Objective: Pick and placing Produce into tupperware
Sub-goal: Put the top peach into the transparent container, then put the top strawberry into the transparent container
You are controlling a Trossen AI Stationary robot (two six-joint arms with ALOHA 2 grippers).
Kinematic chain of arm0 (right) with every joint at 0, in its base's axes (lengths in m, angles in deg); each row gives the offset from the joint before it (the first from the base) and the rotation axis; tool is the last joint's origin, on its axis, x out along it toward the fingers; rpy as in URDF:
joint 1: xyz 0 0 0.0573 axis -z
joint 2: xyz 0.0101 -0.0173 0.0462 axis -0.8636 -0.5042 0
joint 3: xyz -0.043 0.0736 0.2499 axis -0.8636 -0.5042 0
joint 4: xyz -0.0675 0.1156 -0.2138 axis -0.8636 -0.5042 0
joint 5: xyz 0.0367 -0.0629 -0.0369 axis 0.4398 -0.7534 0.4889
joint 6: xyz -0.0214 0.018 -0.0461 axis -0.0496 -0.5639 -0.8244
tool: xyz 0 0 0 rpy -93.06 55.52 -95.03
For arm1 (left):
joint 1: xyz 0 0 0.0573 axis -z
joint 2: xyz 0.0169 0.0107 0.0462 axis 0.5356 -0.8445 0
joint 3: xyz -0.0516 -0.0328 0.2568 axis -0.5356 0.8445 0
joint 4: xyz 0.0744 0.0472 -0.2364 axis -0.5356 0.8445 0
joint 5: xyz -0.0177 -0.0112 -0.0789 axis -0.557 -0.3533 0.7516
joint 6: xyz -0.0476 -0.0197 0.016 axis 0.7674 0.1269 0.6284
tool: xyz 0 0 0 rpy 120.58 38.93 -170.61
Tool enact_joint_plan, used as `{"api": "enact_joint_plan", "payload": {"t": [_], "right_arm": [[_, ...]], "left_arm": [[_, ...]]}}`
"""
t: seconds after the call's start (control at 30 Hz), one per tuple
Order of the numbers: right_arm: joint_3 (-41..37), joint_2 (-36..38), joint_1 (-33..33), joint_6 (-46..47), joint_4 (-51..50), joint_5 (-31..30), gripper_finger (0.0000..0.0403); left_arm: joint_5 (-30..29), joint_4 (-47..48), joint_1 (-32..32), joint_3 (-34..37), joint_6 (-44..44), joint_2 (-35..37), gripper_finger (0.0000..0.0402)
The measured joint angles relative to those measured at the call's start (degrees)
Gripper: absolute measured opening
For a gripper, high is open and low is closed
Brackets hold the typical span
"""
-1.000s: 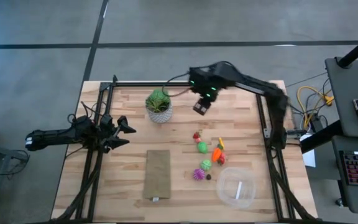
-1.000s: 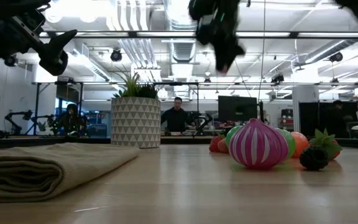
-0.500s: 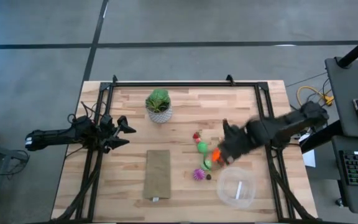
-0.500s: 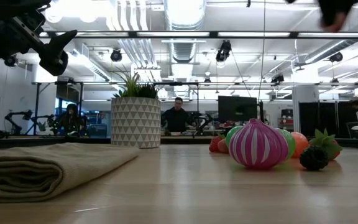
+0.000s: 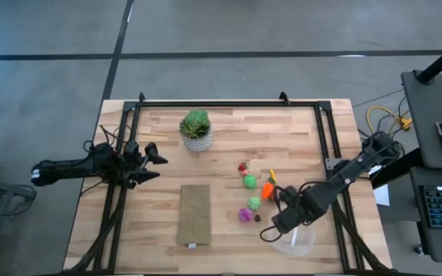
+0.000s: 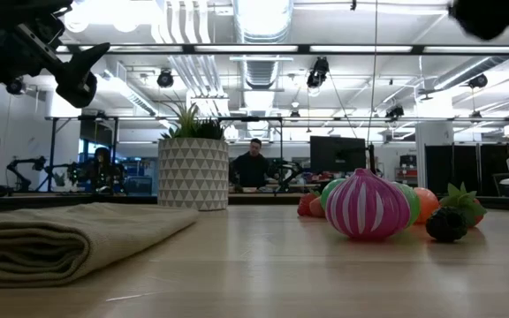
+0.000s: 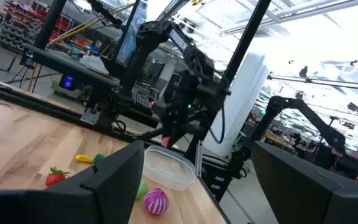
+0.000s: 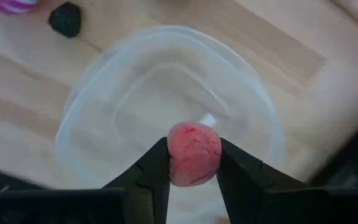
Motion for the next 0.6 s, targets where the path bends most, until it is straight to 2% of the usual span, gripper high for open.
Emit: {"api": "enact_joint_plan", "payload": {"t": [0.2,0.6], "right_arm": [[-6.45,-3.22,1.45,-0.56,14.37,4.08,0.0119],[-4.52,-3.92,2.29,-0.75,11.05,-2.42,0.0215]], "left_arm": [[0.01,-0.01,0.00,0.00,0.05,0.01,0.0283],[0.01,-0.02,0.00,0.00,0.50,0.06,0.0283]]}}
